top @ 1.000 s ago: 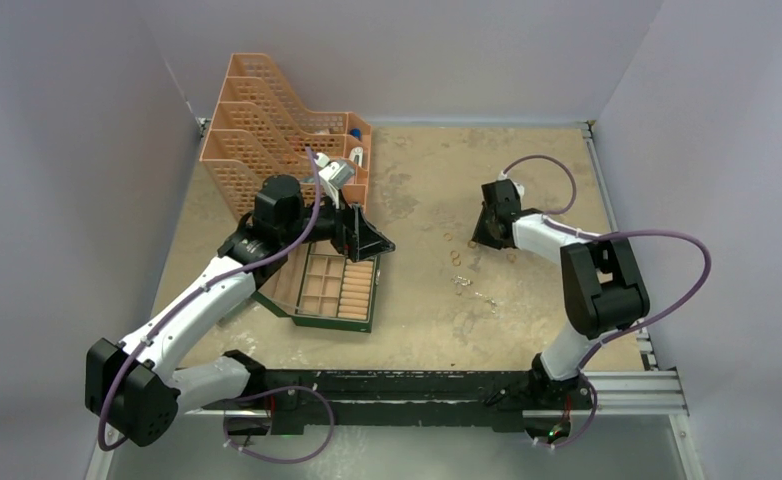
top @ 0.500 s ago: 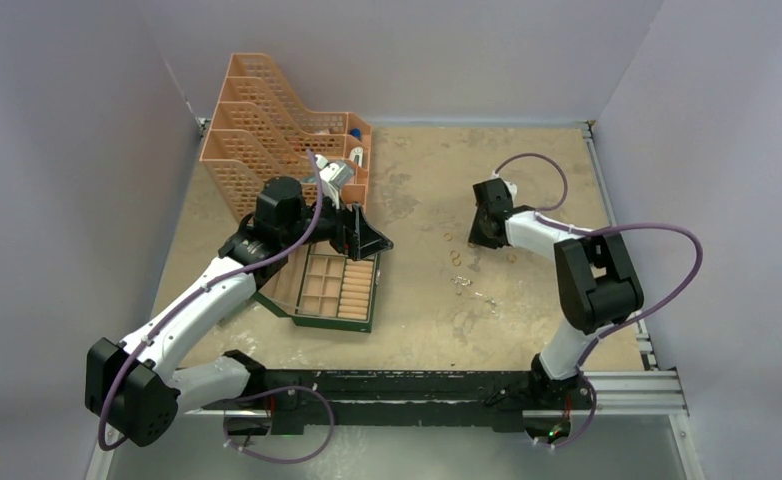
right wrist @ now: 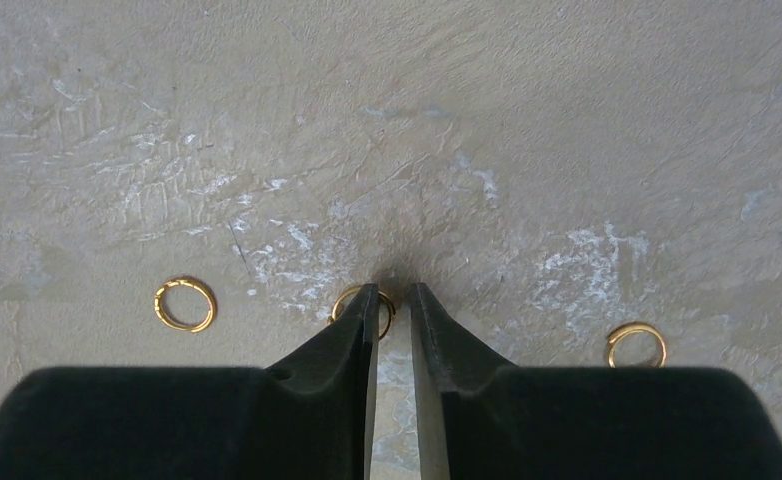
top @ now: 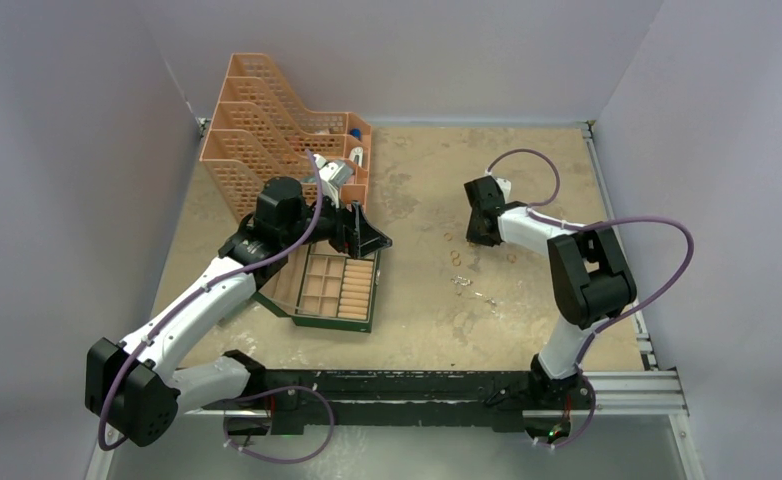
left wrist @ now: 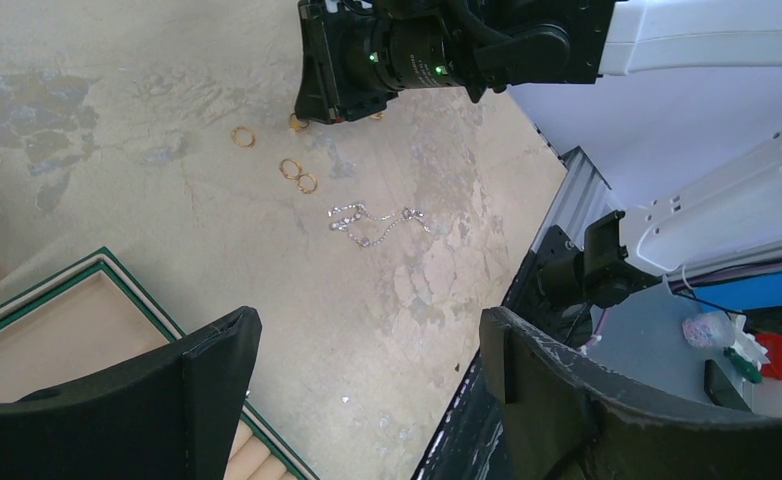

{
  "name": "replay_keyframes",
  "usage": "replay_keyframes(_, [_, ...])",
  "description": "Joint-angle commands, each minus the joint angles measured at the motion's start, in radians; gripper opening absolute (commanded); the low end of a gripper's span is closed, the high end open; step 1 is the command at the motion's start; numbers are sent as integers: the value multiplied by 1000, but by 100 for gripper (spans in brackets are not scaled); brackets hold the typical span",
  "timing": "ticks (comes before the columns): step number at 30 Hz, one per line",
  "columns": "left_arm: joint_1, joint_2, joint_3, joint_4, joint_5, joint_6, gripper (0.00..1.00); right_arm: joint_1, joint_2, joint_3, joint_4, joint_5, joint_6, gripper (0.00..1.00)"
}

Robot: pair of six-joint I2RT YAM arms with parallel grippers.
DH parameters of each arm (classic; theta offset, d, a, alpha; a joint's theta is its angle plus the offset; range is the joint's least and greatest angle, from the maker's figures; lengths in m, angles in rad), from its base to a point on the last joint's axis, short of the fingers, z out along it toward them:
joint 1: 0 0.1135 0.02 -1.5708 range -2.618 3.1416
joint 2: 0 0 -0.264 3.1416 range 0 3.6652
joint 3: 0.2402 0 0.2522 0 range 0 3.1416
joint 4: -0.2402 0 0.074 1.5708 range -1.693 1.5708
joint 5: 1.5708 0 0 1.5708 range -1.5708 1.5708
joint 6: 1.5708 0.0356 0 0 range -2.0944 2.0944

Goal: Organize the mixed jewelry

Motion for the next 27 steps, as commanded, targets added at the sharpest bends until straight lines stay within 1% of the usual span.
replay_keyframes(1, [-5, -22, -4, 9, -29, 22, 81, 9, 5, 15, -49, -1, -11, 22])
replay_keyframes(8, [-4, -14, 0, -2, -45, 12, 83, 21, -15, -1, -69, -38, -27, 24])
replay_keyframes(16, [-5, -16, -1, -1, -46, 11, 81, 30, -7, 16, -81, -56, -33, 17])
replay_keyframes(20, [-5, -17, -2, -2, -52, 11, 79, 31, -3, 6, -74, -55, -32, 17])
replay_keyframes(22, [-5, -16, -3, -2, -52, 10, 78, 31, 3, 1, -70, -54, -30, 12])
replay_keyframes(25, [-5, -12, -1, -6, -57, 5, 77, 31, 2, -9, -53, -42, -21, 0])
replay_keyframes(27, [-5, -3, 6, -13, -61, 1, 77, 33, -8, -15, -35, -29, -15, 0])
